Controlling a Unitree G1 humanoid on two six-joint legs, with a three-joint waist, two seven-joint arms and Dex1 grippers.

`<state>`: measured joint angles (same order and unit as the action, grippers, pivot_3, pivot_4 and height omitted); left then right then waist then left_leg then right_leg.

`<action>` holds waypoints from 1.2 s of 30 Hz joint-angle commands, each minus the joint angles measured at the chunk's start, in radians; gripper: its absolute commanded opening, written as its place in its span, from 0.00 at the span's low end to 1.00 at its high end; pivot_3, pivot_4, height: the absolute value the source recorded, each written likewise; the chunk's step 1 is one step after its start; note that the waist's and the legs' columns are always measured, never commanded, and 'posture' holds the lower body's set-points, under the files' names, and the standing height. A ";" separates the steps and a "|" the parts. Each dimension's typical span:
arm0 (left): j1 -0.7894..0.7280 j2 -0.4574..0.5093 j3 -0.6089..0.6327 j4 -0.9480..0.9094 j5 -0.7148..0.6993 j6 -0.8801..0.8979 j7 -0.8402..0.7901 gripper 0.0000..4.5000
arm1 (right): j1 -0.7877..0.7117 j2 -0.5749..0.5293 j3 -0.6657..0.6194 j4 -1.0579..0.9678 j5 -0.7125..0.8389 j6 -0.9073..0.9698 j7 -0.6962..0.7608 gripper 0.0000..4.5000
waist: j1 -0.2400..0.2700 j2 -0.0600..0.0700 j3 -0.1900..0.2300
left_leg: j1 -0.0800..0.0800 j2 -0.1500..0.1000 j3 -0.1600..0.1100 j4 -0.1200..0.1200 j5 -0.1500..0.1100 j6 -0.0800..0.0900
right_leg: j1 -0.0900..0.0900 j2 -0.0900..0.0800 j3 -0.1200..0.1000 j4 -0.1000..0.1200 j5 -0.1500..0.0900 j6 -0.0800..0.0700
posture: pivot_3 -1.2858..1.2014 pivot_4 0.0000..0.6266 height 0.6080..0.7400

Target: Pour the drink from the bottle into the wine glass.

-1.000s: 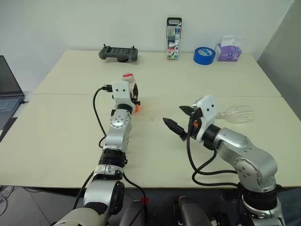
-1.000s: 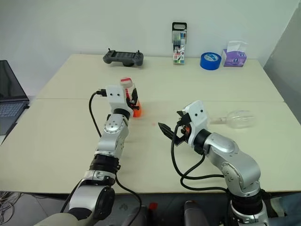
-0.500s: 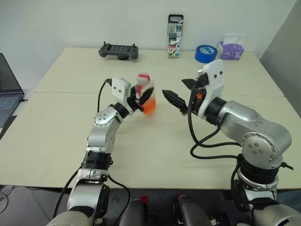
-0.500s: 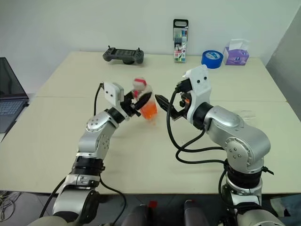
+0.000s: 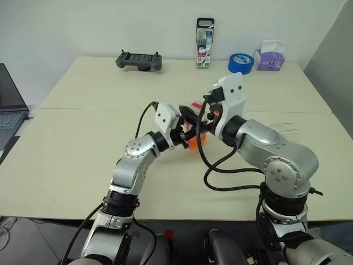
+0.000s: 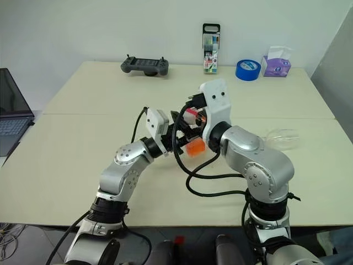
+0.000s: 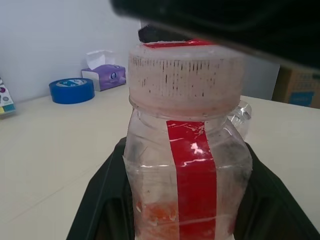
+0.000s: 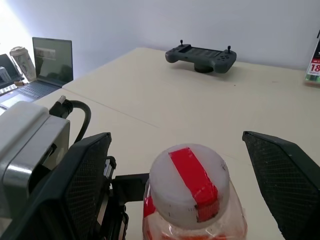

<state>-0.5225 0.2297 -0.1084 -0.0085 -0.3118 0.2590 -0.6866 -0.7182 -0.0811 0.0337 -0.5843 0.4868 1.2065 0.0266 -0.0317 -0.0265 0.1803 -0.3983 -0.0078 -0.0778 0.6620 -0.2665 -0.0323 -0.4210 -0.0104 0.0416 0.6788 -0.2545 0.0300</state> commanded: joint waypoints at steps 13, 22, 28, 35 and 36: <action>-0.017 -0.002 0.014 -0.045 -0.009 -0.003 0.006 0.41 | 0.004 -0.052 0.009 -0.043 -0.057 0.043 -0.018 0.40 | 0.000 0.000 0.000 | 0.000 0.000 0.000 0.000 0.000 0.000 | 0.000 0.000 0.000 0.000 0.000 0.000 | 0.52 0.24 1.00; -0.032 -0.011 0.008 -0.068 -0.032 0.013 -0.006 0.41 | 0.024 -0.173 -0.037 -0.057 0.257 -0.026 0.425 0.40 | 0.003 0.000 0.000 | 0.000 -0.001 0.000 0.000 0.000 0.000 | 0.000 0.001 0.000 -0.001 0.000 0.000 | 0.52 0.24 1.00; -0.096 -0.068 -0.007 -0.070 -0.054 0.027 -0.011 0.40 | -0.067 -0.490 0.057 0.247 0.169 -0.341 1.017 0.24 | 0.001 0.006 0.005 | 0.000 -0.003 0.004 0.001 0.000 0.002 | 0.002 0.002 0.001 -0.005 0.000 0.000 | 0.52 0.24 1.00; -0.105 -0.087 -0.009 -0.081 -0.055 0.041 -0.005 0.40 | -0.177 -0.568 0.125 0.446 0.057 -0.506 1.152 0.00 | -0.006 0.006 0.006 | 0.001 0.001 0.004 0.000 0.000 0.002 | 0.001 0.007 0.000 0.000 0.000 0.000 | 0.52 0.24 1.00; -0.104 -0.086 -0.008 -0.081 -0.054 0.042 -0.004 0.40 | -0.177 -0.567 0.114 0.439 0.058 -0.506 1.140 0.00 | -0.004 0.006 0.006 | 0.000 0.002 0.003 0.000 0.000 0.002 | 0.001 0.007 -0.001 0.000 0.000 0.000 | 0.52 0.24 1.00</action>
<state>-0.6196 0.1434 -0.1186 -0.0412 -0.3502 0.3155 -0.6846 -0.8704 -0.6279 0.1859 -0.1514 0.5694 0.7250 1.1897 -0.0357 -0.0205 0.1862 -0.3978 -0.0056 -0.0756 0.6624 -0.2661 -0.0305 -0.4203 -0.0035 0.0404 0.6787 -0.2545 0.0299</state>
